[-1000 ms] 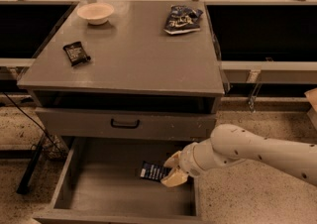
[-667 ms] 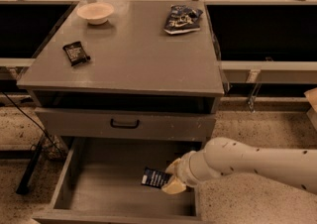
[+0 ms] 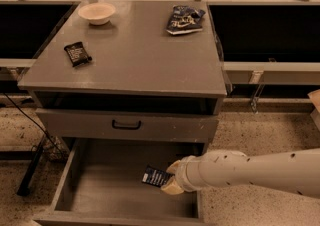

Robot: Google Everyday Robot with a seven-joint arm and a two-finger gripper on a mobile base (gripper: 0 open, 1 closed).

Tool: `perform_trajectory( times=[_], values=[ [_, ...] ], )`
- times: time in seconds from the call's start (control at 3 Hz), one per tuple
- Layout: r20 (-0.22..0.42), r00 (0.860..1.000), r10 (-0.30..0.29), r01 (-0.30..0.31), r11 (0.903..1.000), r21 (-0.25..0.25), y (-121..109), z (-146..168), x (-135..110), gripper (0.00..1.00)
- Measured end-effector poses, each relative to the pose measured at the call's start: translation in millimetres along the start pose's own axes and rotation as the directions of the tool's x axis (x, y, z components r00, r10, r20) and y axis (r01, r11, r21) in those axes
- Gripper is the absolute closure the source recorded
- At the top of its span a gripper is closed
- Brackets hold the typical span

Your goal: Place rxbar blueberry into middle drawer

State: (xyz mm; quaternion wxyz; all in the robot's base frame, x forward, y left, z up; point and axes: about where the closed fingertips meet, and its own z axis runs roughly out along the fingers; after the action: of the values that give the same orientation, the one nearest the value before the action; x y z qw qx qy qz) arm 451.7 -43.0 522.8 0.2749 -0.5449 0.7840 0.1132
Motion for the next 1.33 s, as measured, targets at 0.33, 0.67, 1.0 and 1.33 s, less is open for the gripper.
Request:
perform_trajectory(
  times=[0.33,0.67,1.0,1.33],
  values=[
    [-0.002,1.000,0.017,-0.017,0.9998,-0.005,1.3,17.3,-1.4,1.00],
    [-0.014,0.999,0.037,-0.037,0.9987,-0.035,15.0,84.9,-12.9,1.00],
    [-0.015,0.999,0.044,-0.045,0.9979,-0.046,17.9,92.7,-10.3,1.00],
    [-0.017,0.999,0.048,-0.049,0.9971,-0.058,24.2,111.2,-4.7,1.00]
  ],
)
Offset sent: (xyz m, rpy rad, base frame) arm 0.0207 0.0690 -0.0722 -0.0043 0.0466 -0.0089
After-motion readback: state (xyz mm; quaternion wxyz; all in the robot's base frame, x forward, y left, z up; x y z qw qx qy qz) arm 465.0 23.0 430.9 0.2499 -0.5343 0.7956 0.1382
